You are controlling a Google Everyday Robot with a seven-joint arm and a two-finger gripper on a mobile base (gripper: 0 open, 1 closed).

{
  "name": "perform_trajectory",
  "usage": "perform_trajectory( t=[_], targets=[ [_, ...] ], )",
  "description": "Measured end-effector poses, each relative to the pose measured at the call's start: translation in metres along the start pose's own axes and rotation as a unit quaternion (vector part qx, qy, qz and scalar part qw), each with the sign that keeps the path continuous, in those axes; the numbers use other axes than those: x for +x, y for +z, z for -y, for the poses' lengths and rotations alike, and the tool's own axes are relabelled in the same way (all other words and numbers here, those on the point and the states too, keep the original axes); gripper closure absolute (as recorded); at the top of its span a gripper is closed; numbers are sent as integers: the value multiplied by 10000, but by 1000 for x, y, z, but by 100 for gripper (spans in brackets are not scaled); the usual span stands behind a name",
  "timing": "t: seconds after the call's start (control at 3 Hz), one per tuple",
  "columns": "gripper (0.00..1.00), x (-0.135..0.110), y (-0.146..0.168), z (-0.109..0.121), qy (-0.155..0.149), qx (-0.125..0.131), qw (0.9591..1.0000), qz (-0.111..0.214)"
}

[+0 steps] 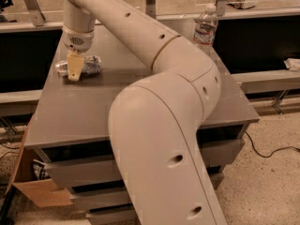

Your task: Place redbull can upright

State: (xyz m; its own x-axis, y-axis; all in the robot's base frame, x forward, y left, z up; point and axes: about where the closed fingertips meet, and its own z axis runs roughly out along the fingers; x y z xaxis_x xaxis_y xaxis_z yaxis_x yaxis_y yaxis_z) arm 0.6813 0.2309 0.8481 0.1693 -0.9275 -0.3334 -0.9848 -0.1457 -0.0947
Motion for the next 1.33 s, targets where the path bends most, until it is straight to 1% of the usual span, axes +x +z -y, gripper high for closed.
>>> perform_trajectory(
  t=[0.33,0.67,1.0,1.33],
  targets=[
    [87,0,-29,-5,55,239,9995,220],
    [100,6,-74,-26,276,594,9947,787],
    [100,4,-110,-68,298,857,9834,1574],
    [100,0,-118,-113,210,967,9681,2302]
  ],
)
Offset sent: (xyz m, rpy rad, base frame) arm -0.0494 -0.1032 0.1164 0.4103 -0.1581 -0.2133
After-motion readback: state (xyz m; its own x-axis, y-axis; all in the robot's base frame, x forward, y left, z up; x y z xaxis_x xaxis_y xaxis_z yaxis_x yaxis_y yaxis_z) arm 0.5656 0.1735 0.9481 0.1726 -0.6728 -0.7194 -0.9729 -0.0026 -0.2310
